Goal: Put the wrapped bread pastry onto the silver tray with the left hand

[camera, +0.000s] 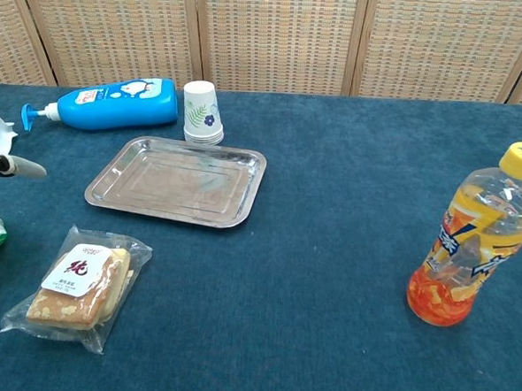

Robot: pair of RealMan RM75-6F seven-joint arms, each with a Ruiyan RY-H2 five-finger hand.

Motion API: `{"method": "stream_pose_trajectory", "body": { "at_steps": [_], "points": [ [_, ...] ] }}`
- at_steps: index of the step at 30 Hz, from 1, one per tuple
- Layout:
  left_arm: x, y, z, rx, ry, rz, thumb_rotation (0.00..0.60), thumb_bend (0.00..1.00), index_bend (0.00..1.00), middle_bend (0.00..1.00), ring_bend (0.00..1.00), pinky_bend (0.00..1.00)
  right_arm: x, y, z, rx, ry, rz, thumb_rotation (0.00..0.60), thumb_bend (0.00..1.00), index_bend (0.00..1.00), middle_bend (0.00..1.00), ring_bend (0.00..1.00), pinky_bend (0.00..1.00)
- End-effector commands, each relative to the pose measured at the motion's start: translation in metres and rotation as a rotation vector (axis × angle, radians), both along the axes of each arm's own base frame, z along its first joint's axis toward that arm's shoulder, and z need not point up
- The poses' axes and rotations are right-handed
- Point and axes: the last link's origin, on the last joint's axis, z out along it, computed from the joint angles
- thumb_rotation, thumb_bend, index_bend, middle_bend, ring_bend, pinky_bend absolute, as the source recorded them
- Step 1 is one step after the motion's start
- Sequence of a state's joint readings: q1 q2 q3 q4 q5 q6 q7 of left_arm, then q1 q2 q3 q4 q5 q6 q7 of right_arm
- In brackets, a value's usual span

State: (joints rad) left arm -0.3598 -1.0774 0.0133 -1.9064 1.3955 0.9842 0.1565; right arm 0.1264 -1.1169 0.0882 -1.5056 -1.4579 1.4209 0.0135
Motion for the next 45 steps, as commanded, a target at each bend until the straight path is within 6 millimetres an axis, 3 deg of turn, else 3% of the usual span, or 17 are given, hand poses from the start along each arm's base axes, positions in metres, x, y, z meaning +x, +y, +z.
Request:
{"method": "stream_pose_trajectory", "body": {
  "at_steps": [1, 13, 25, 39, 41, 45],
  "points": [
    [0.000, 0.003, -0.007, -0.019, -0.003, -0.002, 0.600, 0.29, 0.00, 0.00, 0.00, 0.00, -0.001, 0.000, 0.000, 0.000, -0.002, 0.000, 0.600, 0.19, 0.04, 0.00, 0.00, 0.00],
    [0.006, 0.006, -0.021, -0.056, -0.031, -0.027, 0.600, 0.17, 0.00, 0.00, 0.00, 0.00, -0.002, -0.003, 0.000, 0.002, -0.010, 0.005, 0.600, 0.19, 0.04, 0.00, 0.00, 0.00],
    [-0.003, 0.022, -0.043, -0.087, -0.024, 0.001, 0.600, 0.16, 0.00, 0.00, 0.00, 0.00, -0.008, -0.001, -0.002, 0.011, -0.023, 0.006, 0.600, 0.19, 0.04, 0.00, 0.00, 0.00],
    [0.001, 0.033, -0.075, -0.170, -0.066, -0.003, 0.600, 0.17, 0.00, 0.00, 0.00, 0.00, -0.009, -0.004, -0.001, 0.012, -0.034, 0.013, 0.600, 0.19, 0.04, 0.00, 0.00, 0.00],
    [0.001, 0.035, -0.078, -0.163, -0.074, -0.013, 0.600, 0.19, 0.02, 0.00, 0.00, 0.03, -0.010, -0.003, -0.002, 0.015, -0.035, 0.013, 0.600, 0.19, 0.04, 0.00, 0.00, 0.00],
    [0.001, 0.035, -0.080, -0.148, -0.090, -0.030, 0.600, 0.29, 0.23, 0.05, 0.00, 0.19, -0.011, -0.002, -0.001, 0.013, -0.034, 0.009, 0.600, 0.19, 0.04, 0.00, 0.00, 0.00]
  ]
}}
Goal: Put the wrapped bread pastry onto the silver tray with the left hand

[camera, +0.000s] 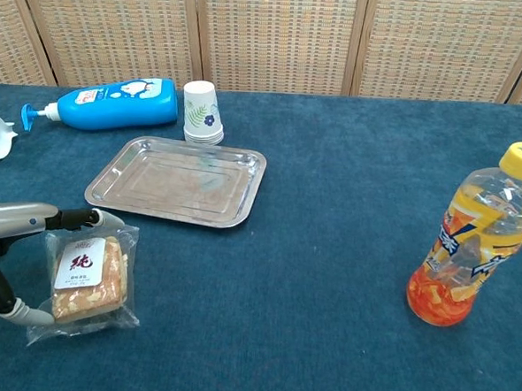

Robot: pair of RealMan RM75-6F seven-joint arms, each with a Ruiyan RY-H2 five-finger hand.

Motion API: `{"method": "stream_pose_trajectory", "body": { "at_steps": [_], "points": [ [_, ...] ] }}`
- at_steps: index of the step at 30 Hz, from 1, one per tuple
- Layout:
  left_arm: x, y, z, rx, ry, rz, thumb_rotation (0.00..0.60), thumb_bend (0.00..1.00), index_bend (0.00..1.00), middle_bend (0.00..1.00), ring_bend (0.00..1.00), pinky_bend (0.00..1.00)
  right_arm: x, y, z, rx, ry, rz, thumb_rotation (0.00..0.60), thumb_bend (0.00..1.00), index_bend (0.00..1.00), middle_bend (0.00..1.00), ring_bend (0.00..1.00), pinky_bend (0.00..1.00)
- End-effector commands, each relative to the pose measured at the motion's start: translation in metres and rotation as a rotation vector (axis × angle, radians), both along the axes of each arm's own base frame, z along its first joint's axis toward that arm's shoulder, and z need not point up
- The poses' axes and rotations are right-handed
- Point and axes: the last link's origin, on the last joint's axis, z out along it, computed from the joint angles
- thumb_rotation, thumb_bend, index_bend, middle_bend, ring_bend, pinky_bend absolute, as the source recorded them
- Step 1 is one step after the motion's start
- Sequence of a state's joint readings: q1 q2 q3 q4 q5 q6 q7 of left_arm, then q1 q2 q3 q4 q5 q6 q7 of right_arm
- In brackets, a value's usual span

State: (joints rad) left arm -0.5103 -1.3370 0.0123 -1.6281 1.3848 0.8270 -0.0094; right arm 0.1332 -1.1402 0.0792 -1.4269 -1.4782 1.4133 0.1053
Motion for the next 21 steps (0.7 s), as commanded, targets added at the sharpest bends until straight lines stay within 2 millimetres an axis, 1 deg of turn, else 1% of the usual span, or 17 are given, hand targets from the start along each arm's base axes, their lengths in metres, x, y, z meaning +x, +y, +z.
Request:
{"method": "stream_pose_trajectory", "body": {
  "at_steps": [1, 2, 3, 5, 8, 13, 15, 21],
  "points": [
    [0.000, 0.000, -0.002, 0.018, -0.014, -0.017, 0.600, 0.30, 0.29, 0.09, 0.00, 0.22, 0.000, 0.001, 0.001, -0.003, -0.003, -0.001, 0.600, 0.19, 0.04, 0.00, 0.00, 0.00],
    [0.000, 0.000, -0.002, 0.026, -0.015, -0.021, 0.600, 0.32, 0.34, 0.14, 0.02, 0.25, 0.000, 0.001, 0.001, -0.004, -0.003, -0.001, 0.600, 0.19, 0.04, 0.00, 0.00, 0.00],
    [-0.001, 0.000, -0.002, 0.035, -0.016, -0.022, 0.600, 0.32, 0.38, 0.17, 0.04, 0.27, 0.000, 0.001, 0.002, -0.005, -0.003, 0.001, 0.600, 0.19, 0.04, 0.00, 0.00, 0.00],
    [-0.003, 0.000, -0.001, 0.054, -0.017, -0.023, 0.600, 0.35, 0.48, 0.26, 0.11, 0.33, 0.001, 0.002, 0.002, -0.010, -0.004, 0.004, 0.600, 0.19, 0.04, 0.00, 0.00, 0.00],
    [-0.003, 0.000, -0.002, 0.063, -0.024, -0.022, 0.600, 0.37, 0.56, 0.32, 0.17, 0.38, 0.001, 0.003, 0.001, -0.008, -0.002, 0.006, 0.600, 0.19, 0.04, 0.00, 0.00, 0.00],
    [0.000, -0.002, 0.004, 0.088, -0.046, -0.045, 0.600, 0.38, 0.57, 0.33, 0.17, 0.38, 0.002, 0.003, -0.001, -0.005, 0.005, 0.003, 0.600, 0.19, 0.04, 0.00, 0.00, 0.00],
    [0.002, -0.004, 0.010, 0.099, -0.044, -0.060, 0.600, 0.38, 0.57, 0.33, 0.17, 0.38, 0.002, 0.003, 0.000, -0.008, 0.003, 0.002, 0.600, 0.19, 0.04, 0.00, 0.00, 0.00],
    [0.015, -0.004, 0.035, 0.168, -0.016, -0.113, 0.600, 0.38, 0.57, 0.33, 0.17, 0.37, 0.000, 0.004, 0.000, -0.010, -0.006, -0.003, 0.600, 0.19, 0.04, 0.00, 0.00, 0.00]
  ]
}}
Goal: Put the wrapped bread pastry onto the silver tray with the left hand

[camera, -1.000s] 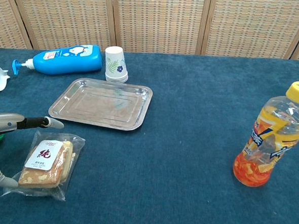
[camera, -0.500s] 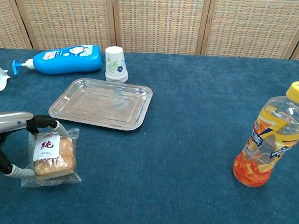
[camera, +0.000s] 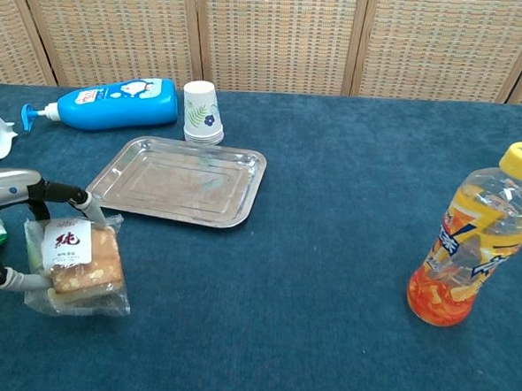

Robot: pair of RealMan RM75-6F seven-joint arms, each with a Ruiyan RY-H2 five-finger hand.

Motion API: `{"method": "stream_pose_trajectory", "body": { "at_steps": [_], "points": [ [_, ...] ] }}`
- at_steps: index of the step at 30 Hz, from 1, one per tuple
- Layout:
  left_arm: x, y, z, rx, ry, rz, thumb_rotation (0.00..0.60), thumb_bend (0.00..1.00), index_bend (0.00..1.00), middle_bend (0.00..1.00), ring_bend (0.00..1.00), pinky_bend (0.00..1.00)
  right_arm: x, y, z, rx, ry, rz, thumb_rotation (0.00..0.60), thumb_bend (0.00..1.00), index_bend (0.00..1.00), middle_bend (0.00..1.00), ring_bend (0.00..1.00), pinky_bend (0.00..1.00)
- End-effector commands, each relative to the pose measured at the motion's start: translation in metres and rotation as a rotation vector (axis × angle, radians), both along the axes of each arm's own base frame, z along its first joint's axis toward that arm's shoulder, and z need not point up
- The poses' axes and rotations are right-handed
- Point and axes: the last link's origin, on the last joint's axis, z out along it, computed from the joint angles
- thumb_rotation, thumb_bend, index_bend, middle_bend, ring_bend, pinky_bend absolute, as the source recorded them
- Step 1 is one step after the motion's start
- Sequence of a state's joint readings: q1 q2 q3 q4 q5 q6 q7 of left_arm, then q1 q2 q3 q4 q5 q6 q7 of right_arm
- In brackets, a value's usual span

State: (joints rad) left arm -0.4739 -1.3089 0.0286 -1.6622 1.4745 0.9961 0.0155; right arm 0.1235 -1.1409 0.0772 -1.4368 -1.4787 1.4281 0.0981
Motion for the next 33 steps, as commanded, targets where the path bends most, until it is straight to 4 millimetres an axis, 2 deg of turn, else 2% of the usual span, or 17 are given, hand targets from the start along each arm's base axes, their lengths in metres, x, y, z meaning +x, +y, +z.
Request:
{"method": "stream_pose_trajectory", "body": {
  "at_steps": [1, 8, 14, 20, 25, 33],
  "points": [
    [0.009, 0.001, 0.017, 0.052, 0.013, -0.025, 0.600, 0.38, 0.57, 0.33, 0.17, 0.37, -0.001, 0.000, 0.000, 0.000, -0.004, -0.001, 0.600, 0.19, 0.04, 0.00, 0.00, 0.00],
    [0.020, 0.017, 0.036, 0.122, 0.013, -0.047, 0.600, 0.37, 0.57, 0.32, 0.17, 0.36, -0.003, 0.001, -0.001, 0.002, -0.015, -0.001, 0.600, 0.19, 0.04, 0.00, 0.00, 0.00],
    [0.025, 0.059, 0.055, 0.240, 0.051, -0.047, 0.600, 0.37, 0.57, 0.31, 0.17, 0.35, -0.005, 0.005, -0.002, 0.004, -0.026, 0.001, 0.600, 0.19, 0.04, 0.00, 0.00, 0.00],
    [0.036, 0.089, 0.066, 0.324, 0.059, -0.080, 0.600, 0.36, 0.57, 0.30, 0.17, 0.34, -0.004, 0.009, -0.001, -0.007, -0.036, 0.012, 0.600, 0.19, 0.04, 0.00, 0.00, 0.00],
    [0.041, 0.113, 0.058, 0.310, 0.079, -0.091, 0.600, 0.36, 0.57, 0.30, 0.17, 0.34, -0.001, 0.015, -0.005, 0.005, -0.033, 0.020, 0.600, 0.19, 0.04, 0.00, 0.00, 0.00],
    [0.048, 0.159, 0.028, 0.257, 0.106, -0.097, 0.600, 0.36, 0.57, 0.29, 0.17, 0.33, 0.007, 0.016, -0.004, -0.002, -0.033, 0.042, 0.600, 0.19, 0.04, 0.00, 0.00, 0.00]
  ]
}}
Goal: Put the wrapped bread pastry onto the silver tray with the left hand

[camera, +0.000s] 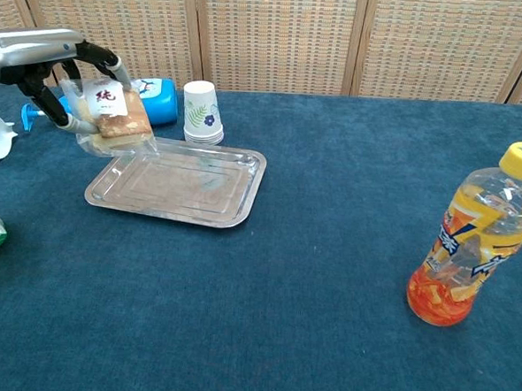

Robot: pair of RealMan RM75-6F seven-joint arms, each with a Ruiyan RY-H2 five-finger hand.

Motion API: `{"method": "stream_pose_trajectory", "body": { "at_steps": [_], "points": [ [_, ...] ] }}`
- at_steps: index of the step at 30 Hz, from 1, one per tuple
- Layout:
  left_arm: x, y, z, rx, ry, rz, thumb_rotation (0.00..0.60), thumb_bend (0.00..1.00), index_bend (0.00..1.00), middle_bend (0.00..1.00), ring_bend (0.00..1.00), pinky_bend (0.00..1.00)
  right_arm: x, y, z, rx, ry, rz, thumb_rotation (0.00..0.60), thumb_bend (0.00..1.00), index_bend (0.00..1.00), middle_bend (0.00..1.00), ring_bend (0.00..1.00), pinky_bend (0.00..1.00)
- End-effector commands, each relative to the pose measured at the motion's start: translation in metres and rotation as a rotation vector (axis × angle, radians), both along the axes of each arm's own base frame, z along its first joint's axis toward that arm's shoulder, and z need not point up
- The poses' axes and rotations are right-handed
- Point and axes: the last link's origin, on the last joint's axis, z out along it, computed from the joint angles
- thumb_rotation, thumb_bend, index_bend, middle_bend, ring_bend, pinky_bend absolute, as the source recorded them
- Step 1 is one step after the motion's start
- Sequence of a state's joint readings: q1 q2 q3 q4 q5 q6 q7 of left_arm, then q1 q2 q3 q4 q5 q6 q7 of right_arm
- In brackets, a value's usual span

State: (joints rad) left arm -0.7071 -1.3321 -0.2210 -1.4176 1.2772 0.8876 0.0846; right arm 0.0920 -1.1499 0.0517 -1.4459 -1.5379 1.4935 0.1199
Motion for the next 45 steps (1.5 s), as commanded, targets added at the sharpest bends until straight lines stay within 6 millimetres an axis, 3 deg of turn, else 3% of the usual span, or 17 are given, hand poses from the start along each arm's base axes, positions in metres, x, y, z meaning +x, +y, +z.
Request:
{"method": "stream_pose_trajectory", "body": {
  "at_steps": [1, 4, 6, 9, 11, 14, 19, 24, 30, 36, 39, 45],
  "points": [
    [0.010, 0.026, -0.016, -0.016, 0.007, -0.005, 0.600, 0.36, 0.57, 0.29, 0.17, 0.33, 0.000, 0.000, 0.000, -0.002, -0.009, -0.003, 0.600, 0.19, 0.04, 0.00, 0.00, 0.00],
    [0.009, 0.032, -0.019, -0.025, 0.011, 0.002, 0.600, 0.35, 0.56, 0.26, 0.16, 0.31, -0.001, 0.000, 0.000, -0.005, -0.011, -0.004, 0.600, 0.19, 0.04, 0.00, 0.00, 0.00],
    [0.008, 0.032, -0.021, -0.039, 0.017, 0.003, 0.600, 0.29, 0.50, 0.18, 0.11, 0.23, -0.001, -0.002, 0.000, -0.005, -0.013, -0.007, 0.600, 0.19, 0.04, 0.00, 0.00, 0.00],
    [0.006, 0.030, -0.024, -0.062, 0.012, 0.011, 0.600, 0.18, 0.31, 0.02, 0.00, 0.07, -0.002, -0.004, 0.000, -0.006, -0.015, -0.012, 0.600, 0.19, 0.04, 0.00, 0.00, 0.00],
    [0.004, 0.028, -0.026, -0.084, 0.010, 0.020, 0.600, 0.13, 0.21, 0.00, 0.00, 0.01, -0.002, -0.005, 0.000, -0.005, -0.019, -0.014, 0.600, 0.19, 0.04, 0.00, 0.00, 0.00],
    [0.001, 0.024, -0.028, -0.114, 0.021, 0.036, 0.600, 0.09, 0.12, 0.00, 0.00, 0.00, -0.004, -0.006, 0.001, -0.009, -0.021, -0.020, 0.600, 0.19, 0.04, 0.00, 0.00, 0.00],
    [-0.002, 0.018, -0.019, -0.086, 0.041, 0.035, 0.600, 0.08, 0.07, 0.00, 0.00, 0.00, -0.007, -0.008, 0.006, -0.027, -0.025, -0.034, 0.600, 0.19, 0.04, 0.00, 0.00, 0.00],
    [0.000, 0.000, 0.002, -0.004, 0.060, -0.005, 0.600, 0.14, 0.06, 0.00, 0.00, 0.00, -0.009, -0.015, 0.011, -0.058, -0.039, -0.027, 0.600, 0.19, 0.04, 0.00, 0.00, 0.00],
    [-0.003, -0.060, 0.054, 0.179, 0.089, -0.034, 0.600, 0.15, 0.06, 0.00, 0.00, 0.00, -0.003, -0.016, 0.018, -0.074, -0.024, -0.021, 0.600, 0.19, 0.04, 0.00, 0.00, 0.00],
    [-0.016, -0.108, 0.086, 0.284, 0.110, -0.012, 0.600, 0.15, 0.06, 0.00, 0.00, 0.00, 0.005, -0.011, 0.018, -0.060, -0.008, -0.018, 0.600, 0.19, 0.04, 0.00, 0.00, 0.00],
    [-0.033, -0.144, 0.104, 0.393, 0.132, -0.009, 0.600, 0.15, 0.06, 0.00, 0.00, 0.00, 0.013, -0.009, 0.014, -0.054, 0.010, -0.012, 0.600, 0.19, 0.04, 0.00, 0.00, 0.00],
    [-0.072, -0.212, 0.121, 0.541, 0.163, 0.045, 0.600, 0.15, 0.05, 0.00, 0.00, 0.00, 0.023, -0.001, 0.005, -0.086, 0.057, 0.006, 0.600, 0.19, 0.04, 0.00, 0.00, 0.00]
  ]
}}
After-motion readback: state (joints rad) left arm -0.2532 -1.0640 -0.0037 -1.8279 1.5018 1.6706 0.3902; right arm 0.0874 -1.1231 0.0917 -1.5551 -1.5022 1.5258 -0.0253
